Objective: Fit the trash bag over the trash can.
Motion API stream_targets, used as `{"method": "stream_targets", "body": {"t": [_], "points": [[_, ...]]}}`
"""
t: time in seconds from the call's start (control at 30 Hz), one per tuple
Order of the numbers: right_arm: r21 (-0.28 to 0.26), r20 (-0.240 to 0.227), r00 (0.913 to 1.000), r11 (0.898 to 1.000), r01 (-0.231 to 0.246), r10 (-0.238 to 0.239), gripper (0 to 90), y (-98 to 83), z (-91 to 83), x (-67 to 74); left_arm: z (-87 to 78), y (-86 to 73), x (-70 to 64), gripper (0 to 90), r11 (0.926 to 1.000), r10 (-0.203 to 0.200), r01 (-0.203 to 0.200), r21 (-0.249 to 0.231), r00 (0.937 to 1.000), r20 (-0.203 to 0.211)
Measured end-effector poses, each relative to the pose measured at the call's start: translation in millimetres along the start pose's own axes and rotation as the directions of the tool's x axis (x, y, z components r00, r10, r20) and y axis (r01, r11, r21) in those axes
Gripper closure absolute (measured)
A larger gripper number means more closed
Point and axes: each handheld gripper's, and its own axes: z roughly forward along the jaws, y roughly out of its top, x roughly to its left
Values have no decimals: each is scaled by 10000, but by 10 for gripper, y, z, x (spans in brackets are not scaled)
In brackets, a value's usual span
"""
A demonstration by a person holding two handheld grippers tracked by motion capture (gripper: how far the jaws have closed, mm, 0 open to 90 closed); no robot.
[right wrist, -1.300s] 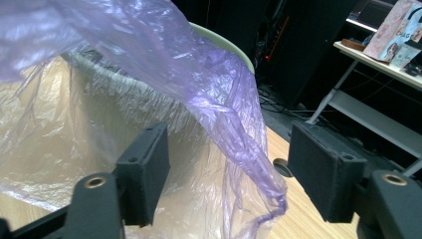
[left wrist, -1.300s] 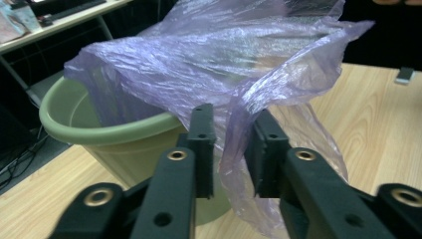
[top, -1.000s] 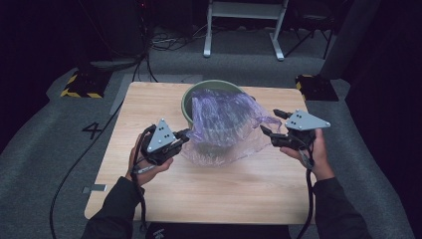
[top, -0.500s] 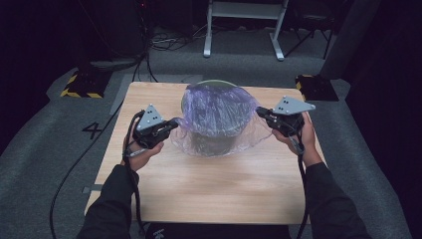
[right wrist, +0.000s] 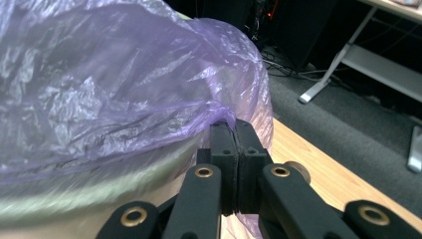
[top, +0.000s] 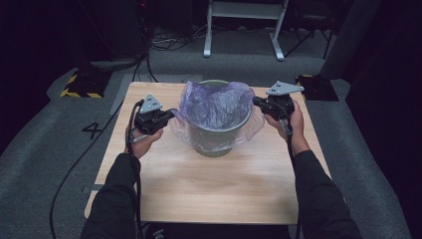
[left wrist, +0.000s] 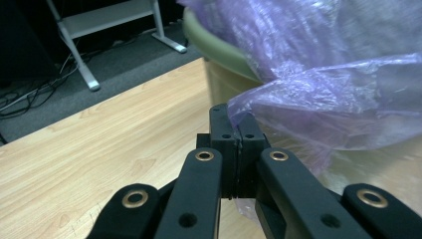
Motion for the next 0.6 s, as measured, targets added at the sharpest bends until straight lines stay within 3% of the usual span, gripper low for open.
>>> {"method": "stream_targets", "body": {"t": [0.2,0.4,0.6], "points": [[12,176,9991,9993,-387,387,895,-3,153,-43,168,-39,51,895,9986,-6,17,532,9998,-189],[-184,309,9933,9937,-1104,1110,899,-82,327,-71,325,-113,109,895,9951,-272,298,945,9992,-291],[-88,401,9920,9928,-1198,1201,900,-138,425,-105,467,-208,163,895,9897,-555,574,1308,9983,-181]]}}
